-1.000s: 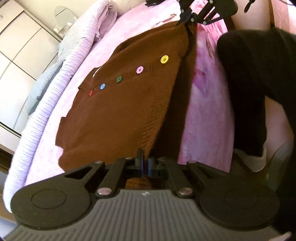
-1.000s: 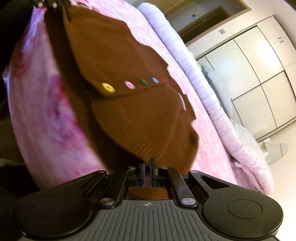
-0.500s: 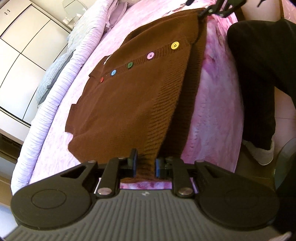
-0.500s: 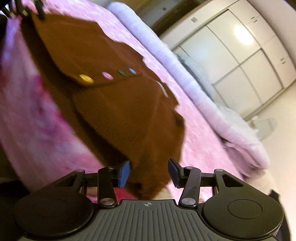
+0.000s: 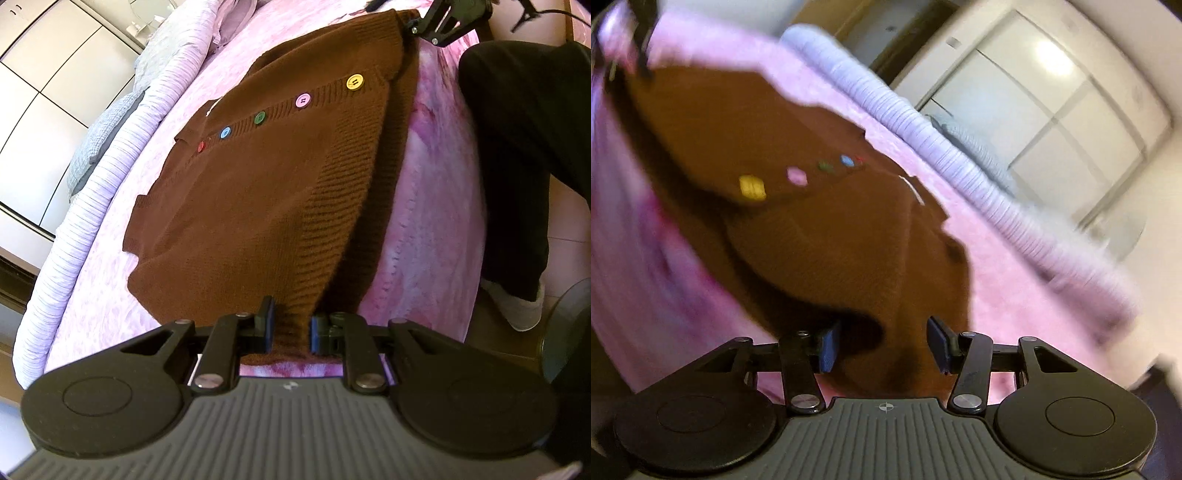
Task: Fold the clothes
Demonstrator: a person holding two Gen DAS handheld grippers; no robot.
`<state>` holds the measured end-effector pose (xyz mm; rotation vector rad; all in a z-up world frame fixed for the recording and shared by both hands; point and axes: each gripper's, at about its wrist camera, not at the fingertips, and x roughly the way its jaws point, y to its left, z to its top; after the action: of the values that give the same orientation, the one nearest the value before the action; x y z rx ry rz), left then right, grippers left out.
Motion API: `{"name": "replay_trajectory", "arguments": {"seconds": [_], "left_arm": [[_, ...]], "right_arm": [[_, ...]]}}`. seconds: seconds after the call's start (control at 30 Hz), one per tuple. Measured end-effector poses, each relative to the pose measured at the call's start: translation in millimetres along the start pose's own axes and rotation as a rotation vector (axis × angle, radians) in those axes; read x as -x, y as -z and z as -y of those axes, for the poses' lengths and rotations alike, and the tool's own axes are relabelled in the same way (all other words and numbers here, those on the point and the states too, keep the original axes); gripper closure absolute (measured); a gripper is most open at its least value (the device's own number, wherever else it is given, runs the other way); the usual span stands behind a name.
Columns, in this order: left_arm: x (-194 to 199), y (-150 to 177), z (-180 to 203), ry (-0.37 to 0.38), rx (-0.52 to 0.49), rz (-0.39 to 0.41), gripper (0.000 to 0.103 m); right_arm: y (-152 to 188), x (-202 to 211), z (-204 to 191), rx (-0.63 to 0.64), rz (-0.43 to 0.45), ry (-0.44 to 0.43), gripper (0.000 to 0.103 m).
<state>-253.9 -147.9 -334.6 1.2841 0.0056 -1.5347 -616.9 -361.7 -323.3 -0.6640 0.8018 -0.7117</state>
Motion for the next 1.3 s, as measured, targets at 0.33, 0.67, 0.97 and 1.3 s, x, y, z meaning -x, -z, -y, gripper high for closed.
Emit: {"name": "replay_trajectory", "arguments": {"seconds": [0.33, 0.67, 0.97, 1.3], "left_arm": [[-0.5, 4.2, 0.2, 0.01, 0.005, -0.002, 0.094], [9.0, 11.0, -2.8, 0.019, 0.016, -0.004, 0.095], [29.4, 24.5, -13.8, 0.068, 0.136, 0.033, 0.092], [38.1, 46.1, -89.9, 0.14, 0.465, 0.137, 0.072]], "right_arm": [[45.0, -11.1, 28.6, 0.066, -0.178, 0.144, 0.095], [26.3, 2.0, 37.8, -0.065, -0.205, 0.053, 0.094], [25.6, 27.1, 33.1, -0.184, -0.243, -0.042, 0.093], [-32.6, 30.6, 75.1, -0.375, -0.018, -0.087, 0.059]]}}
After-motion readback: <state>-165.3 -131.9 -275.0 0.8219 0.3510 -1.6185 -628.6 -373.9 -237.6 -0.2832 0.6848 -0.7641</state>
